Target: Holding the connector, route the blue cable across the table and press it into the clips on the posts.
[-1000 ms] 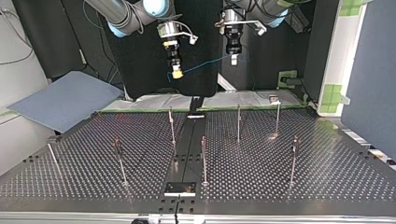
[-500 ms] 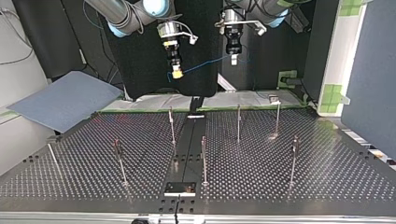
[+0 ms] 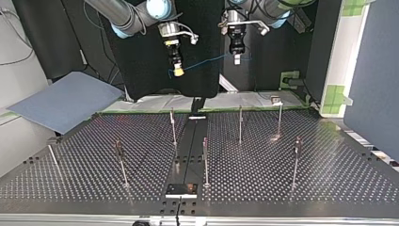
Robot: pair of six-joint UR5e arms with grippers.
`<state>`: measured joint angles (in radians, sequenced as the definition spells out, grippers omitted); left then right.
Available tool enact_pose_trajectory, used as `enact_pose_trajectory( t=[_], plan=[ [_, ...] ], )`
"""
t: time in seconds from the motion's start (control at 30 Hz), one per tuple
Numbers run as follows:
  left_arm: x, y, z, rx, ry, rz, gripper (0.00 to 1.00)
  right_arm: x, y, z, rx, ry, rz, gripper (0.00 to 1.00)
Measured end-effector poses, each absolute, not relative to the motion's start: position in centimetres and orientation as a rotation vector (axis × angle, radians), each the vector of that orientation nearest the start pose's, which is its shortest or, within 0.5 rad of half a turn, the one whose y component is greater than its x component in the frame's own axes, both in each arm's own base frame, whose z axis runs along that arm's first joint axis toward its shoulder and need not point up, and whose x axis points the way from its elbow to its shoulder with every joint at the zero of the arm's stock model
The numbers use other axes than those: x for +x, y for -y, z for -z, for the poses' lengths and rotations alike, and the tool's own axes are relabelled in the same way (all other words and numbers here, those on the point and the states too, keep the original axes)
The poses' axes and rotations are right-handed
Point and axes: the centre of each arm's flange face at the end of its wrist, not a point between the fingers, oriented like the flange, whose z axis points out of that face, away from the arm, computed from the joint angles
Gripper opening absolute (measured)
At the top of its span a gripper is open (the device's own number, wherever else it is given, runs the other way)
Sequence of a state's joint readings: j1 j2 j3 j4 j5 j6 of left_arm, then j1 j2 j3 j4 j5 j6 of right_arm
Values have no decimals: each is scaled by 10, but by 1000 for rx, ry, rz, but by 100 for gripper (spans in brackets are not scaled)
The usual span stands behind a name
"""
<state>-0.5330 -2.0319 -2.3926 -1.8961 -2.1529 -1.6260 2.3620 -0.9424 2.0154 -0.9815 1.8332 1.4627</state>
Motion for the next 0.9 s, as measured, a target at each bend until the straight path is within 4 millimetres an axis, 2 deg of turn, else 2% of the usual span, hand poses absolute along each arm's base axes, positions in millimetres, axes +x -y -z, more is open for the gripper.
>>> enact_pose_trajectory(
  t=[0.1, 0.2, 0.9],
  plan=[
    [287, 261, -64, -67, -1601, -12, 0, 444, 288, -39, 1738, 840, -1402, 0],
    [287, 261, -64, -67, -1601, -12, 0, 443, 287, -33, 1754, 844, -1387, 0],
    [287, 261, -64, -67, -1602, -12, 0, 442, 286, -31, 1761, 845, -1381, 0]
  ],
)
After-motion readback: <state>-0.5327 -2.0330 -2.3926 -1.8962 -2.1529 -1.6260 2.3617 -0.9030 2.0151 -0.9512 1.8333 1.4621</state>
